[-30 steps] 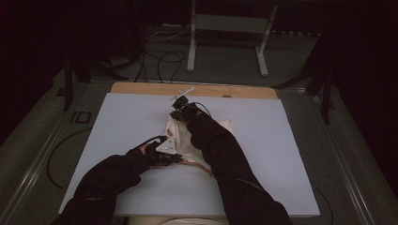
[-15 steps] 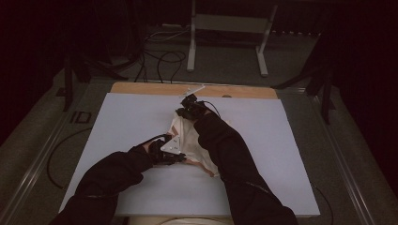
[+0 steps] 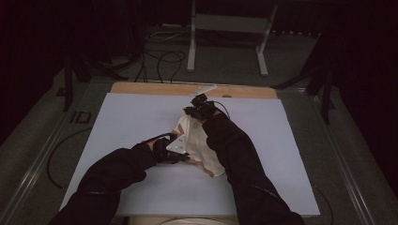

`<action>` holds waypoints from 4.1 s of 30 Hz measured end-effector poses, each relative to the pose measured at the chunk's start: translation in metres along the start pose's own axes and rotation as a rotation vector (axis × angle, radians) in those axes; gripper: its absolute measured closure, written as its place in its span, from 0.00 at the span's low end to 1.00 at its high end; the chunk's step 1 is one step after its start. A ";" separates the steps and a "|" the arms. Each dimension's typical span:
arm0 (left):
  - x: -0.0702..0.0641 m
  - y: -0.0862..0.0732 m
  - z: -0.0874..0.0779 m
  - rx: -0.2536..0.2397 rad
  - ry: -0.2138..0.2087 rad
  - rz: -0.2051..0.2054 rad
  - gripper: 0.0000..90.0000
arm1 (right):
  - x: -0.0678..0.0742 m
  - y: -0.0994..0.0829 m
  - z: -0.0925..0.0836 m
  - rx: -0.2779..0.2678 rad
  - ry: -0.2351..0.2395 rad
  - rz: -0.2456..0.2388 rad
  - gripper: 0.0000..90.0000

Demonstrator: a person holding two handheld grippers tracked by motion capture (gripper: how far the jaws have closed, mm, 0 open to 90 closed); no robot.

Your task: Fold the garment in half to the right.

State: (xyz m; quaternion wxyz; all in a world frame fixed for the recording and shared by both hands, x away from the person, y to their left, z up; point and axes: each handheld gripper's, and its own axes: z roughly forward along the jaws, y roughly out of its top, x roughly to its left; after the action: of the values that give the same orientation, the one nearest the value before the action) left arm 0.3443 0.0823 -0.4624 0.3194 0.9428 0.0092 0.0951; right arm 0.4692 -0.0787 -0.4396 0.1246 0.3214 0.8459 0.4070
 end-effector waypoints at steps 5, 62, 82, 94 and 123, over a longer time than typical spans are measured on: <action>0.000 0.007 0.003 0.008 -0.005 0.017 0.97 | -0.006 -0.005 -0.011 -0.014 -0.013 0.012 0.98; -0.001 0.071 0.069 0.042 -0.116 0.065 0.97 | -0.065 -0.097 -0.061 -0.066 -0.069 0.133 0.98; -0.007 0.083 0.096 0.069 -0.076 -0.025 0.96 | -0.083 -0.122 -0.052 -0.032 -0.102 0.157 0.97; -0.007 0.093 0.100 0.004 -0.077 -0.082 0.85 | -0.093 -0.127 -0.061 -0.036 -0.131 0.197 0.92; -0.007 0.099 0.061 -0.170 -0.021 -0.143 0.00 | -0.090 -0.108 -0.086 -0.023 -0.106 0.203 0.16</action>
State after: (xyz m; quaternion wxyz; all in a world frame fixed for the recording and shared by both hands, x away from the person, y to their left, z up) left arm 0.3442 -0.0332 -0.4512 0.4043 0.9102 0.0650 0.0625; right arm 0.4495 -0.2389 -0.4719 0.1311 0.4252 0.7965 0.4094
